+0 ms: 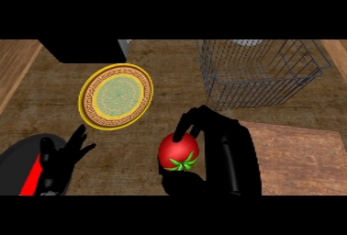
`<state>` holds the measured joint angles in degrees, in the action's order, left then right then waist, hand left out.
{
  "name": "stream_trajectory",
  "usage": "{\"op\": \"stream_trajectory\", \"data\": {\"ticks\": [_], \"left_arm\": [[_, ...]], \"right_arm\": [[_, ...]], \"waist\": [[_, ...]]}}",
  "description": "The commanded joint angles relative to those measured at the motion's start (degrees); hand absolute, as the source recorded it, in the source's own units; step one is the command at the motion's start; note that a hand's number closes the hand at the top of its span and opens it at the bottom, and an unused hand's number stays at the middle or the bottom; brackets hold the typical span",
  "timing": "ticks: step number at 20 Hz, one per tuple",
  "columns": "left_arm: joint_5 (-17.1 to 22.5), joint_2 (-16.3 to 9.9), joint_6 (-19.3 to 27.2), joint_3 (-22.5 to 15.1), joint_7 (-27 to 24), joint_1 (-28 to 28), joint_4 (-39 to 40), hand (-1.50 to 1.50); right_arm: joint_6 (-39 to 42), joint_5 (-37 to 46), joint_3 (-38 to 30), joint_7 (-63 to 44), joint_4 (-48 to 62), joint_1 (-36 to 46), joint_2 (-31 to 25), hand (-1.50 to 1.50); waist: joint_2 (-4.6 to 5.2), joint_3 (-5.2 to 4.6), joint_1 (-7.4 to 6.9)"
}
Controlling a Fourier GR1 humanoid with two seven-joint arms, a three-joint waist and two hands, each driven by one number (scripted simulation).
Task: Pick the tomato from the cutting board and place it in the basket
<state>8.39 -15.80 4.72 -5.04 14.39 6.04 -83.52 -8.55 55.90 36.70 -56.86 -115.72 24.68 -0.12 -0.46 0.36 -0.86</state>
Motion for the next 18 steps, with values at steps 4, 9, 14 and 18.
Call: {"op": "stream_trajectory", "data": {"ticks": [4, 9, 14, 18], "left_arm": [[-0.28, 1.30, 0.05, 0.05, -0.21, 0.61, 3.44, 0.00], [-0.37, 0.57, -1.29, 0.51, 0.06, 0.47, 4.41, 0.00], [-0.48, 0.35, -2.34, -0.36, 0.87, 3.35, 1.07, 0.00], [-0.40, 0.86, -1.88, 1.34, -0.15, 1.04, 3.87, 0.00]], "right_arm": [[7.59, -3.30, -15.27, -12.90, 1.24, 20.84, 0.11, 1.50], [10.34, -5.00, -24.31, -10.87, 8.77, 27.44, 0.11, 1.50], [12.12, -9.27, -32.03, -6.11, 14.73, 29.93, -3.33, 1.50], [10.63, -10.72, -35.74, 1.17, 23.47, 31.45, -6.90, 1.50]], "waist": [[0.40, -0.49, 0.40], [0.43, -0.44, 0.66], [0.48, -0.38, 0.28], [0.67, -0.39, 0.17]]}}
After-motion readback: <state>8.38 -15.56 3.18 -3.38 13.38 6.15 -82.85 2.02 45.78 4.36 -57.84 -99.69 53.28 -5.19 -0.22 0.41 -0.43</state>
